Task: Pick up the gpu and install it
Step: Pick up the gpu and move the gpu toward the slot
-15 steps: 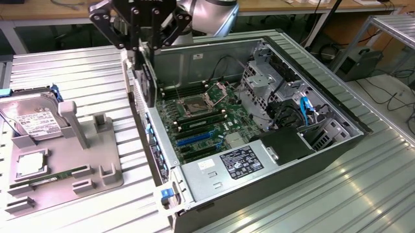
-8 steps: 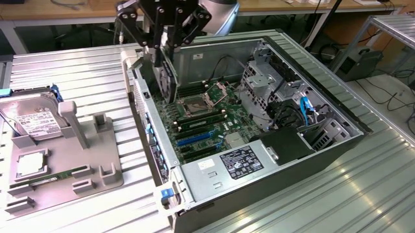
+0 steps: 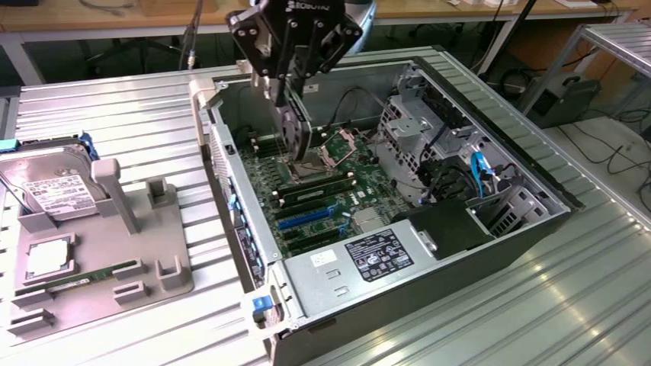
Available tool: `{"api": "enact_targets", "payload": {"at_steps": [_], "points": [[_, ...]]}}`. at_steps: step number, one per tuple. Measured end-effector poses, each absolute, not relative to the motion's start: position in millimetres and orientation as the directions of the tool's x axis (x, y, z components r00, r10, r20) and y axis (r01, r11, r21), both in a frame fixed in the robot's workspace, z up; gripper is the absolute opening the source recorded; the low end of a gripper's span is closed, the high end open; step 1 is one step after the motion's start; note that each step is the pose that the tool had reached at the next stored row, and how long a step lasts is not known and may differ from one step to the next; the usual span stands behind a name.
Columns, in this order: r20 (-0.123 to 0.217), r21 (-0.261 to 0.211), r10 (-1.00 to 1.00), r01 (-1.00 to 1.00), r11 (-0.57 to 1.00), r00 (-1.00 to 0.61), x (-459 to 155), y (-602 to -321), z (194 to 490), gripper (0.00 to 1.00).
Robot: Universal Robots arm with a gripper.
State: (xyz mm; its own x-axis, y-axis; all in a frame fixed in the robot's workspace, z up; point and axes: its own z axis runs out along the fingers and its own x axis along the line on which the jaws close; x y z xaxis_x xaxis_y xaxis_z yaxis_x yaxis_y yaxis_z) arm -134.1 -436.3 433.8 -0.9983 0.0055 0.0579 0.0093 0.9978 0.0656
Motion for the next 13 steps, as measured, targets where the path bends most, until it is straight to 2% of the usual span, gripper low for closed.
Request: {"api": "enact_targets", "payload": {"at_steps": [13], "points": [[0.058,0.066,0.005,0.009,0.998,-0.998,-74,-438,410,0.26]]}}
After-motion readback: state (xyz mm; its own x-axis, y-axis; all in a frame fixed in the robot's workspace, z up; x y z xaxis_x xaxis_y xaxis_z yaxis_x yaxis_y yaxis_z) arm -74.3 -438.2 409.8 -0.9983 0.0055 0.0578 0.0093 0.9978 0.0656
